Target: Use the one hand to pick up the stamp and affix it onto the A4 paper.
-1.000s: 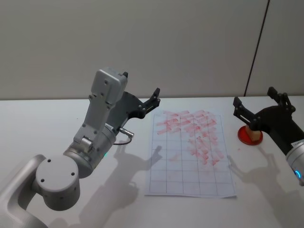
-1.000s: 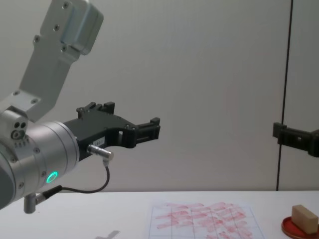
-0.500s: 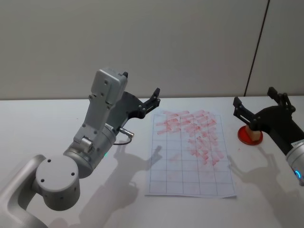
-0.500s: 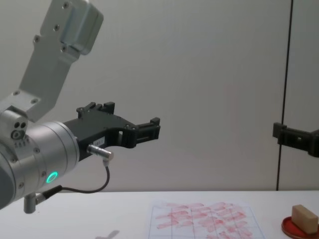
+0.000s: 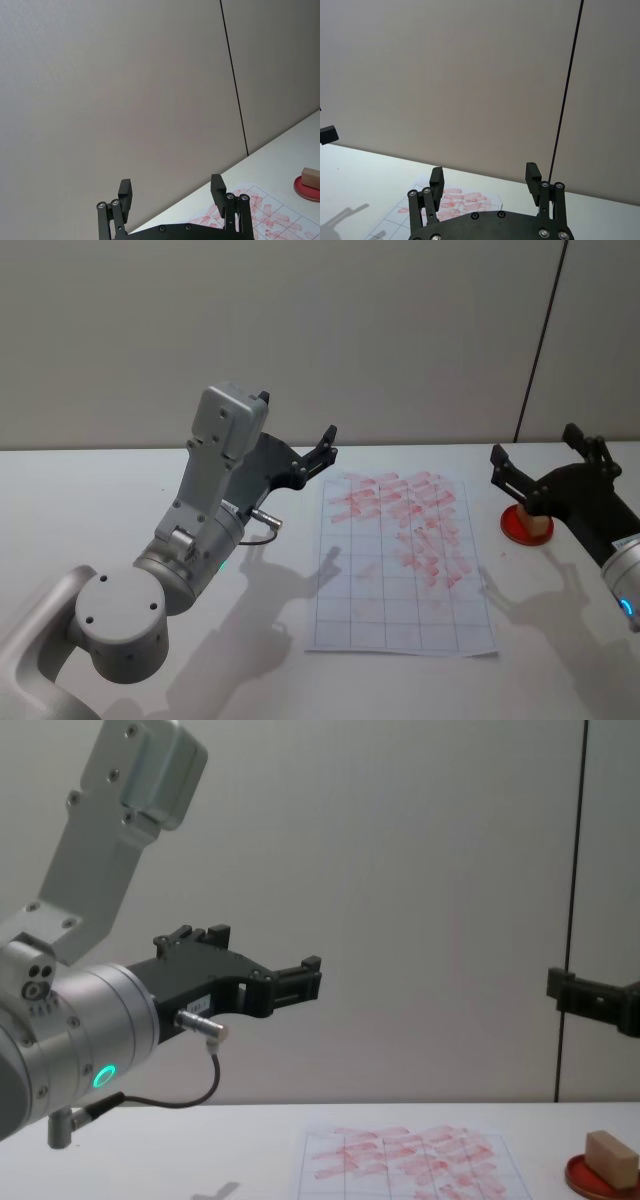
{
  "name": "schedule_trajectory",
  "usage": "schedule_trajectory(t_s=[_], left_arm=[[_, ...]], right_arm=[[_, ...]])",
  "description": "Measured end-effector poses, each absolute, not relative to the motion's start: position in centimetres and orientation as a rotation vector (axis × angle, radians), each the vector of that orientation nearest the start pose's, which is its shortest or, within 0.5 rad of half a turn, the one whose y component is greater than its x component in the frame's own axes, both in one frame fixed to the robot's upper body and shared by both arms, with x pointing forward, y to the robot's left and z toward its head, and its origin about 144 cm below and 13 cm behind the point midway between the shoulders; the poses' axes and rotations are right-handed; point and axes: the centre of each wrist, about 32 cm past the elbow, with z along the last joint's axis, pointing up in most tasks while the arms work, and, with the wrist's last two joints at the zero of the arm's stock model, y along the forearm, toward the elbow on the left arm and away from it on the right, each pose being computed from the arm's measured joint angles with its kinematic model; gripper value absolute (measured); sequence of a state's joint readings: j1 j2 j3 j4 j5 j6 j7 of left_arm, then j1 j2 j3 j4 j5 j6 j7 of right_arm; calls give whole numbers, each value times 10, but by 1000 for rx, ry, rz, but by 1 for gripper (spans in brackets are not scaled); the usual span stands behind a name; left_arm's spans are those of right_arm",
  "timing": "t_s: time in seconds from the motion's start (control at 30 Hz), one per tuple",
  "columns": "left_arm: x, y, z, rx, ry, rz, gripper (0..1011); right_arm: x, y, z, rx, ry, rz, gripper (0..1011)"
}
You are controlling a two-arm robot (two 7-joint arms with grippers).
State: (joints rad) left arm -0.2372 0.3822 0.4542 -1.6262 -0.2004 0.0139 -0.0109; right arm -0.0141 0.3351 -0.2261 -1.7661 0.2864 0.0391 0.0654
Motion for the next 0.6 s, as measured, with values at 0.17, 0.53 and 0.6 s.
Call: schedule_trajectory(t_s=[0.17, 0.53, 0.6], left_arm=[[492, 198, 1204, 61, -268, 1124, 1001], [492, 198, 1204, 61, -268, 1124, 1001], [492, 198, 1204, 61, -268, 1124, 1001]], right_arm=[[444, -235, 1189, 12, -55, -1237, 1001], [450, -231, 1188, -65, 39, -1272, 1001], [452, -232, 1187, -85, 61, -1279, 1002]])
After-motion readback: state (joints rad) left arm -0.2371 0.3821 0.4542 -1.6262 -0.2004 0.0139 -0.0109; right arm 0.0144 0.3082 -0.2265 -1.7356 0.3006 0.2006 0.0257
